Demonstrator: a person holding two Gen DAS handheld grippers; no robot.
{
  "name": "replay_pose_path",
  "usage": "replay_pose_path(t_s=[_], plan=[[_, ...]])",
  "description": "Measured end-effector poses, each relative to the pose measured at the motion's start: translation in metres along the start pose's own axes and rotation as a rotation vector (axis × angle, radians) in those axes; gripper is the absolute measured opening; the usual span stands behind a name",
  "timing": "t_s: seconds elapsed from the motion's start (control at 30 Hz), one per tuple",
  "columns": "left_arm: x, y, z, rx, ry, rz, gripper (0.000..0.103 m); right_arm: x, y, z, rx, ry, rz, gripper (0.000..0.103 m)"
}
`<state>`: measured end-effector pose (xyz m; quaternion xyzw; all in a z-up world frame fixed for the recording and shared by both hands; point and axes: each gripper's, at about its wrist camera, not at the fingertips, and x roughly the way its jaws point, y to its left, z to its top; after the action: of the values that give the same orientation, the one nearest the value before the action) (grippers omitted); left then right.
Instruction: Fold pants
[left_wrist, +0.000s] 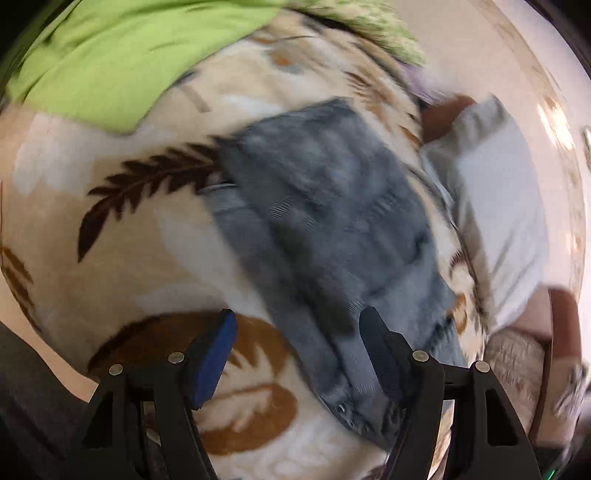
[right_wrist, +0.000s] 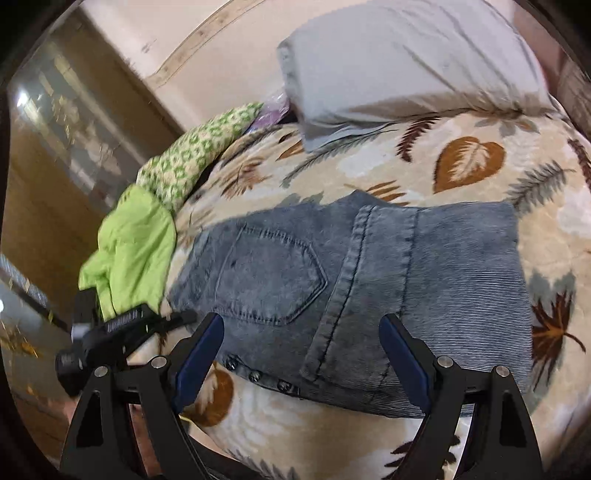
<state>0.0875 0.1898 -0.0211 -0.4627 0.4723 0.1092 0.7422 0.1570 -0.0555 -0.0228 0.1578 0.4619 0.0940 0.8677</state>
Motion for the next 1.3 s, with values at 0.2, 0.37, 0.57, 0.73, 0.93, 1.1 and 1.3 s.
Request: replay_pose_path(t_s=[0.2, 0.37, 0.57, 0.73, 0.93, 1.1, 1.3], plan=[[0.022, -0.004, 0.027, -0.101, -0.074, -0.005, 0.062, -0.001, -0.002, -0.01, -0.02, 0.0, 0.005, 0.087], [0.027, -0.011, 0.03, -0.111, -0.093, 0.043, 0.046, -0.006, -0.014, -0.013, 0.004, -0.001, 0.026, 0.087], [0.029, -0.081, 0.015, 0.112, -0.179, 0.305, 0.013, -0.002, -0.031, -0.006, 0.072, 0.06, 0.058, 0.087], [0.001, -0.191, -0.07, 0.614, -0.45, 0.349, 0.01, -0.009, -0.048, 0.022, 0.084, 0.121, 0.098, 0.087], [0.01, -0.251, -0.173, 1.009, -0.499, 0.253, 0.01, -0.043, -0.099, 0.041, 0.164, -0.01, 0.206, 0.087], [0.045, -0.266, -0.235, 1.223, -0.42, 0.286, 0.011, -0.053, -0.125, 0.047, 0.243, -0.07, 0.305, 0.088], [0.06, -0.266, -0.269, 1.308, -0.32, 0.251, 0.011, -0.052, -0.137, 0.046, 0.278, -0.067, 0.312, 0.088]])
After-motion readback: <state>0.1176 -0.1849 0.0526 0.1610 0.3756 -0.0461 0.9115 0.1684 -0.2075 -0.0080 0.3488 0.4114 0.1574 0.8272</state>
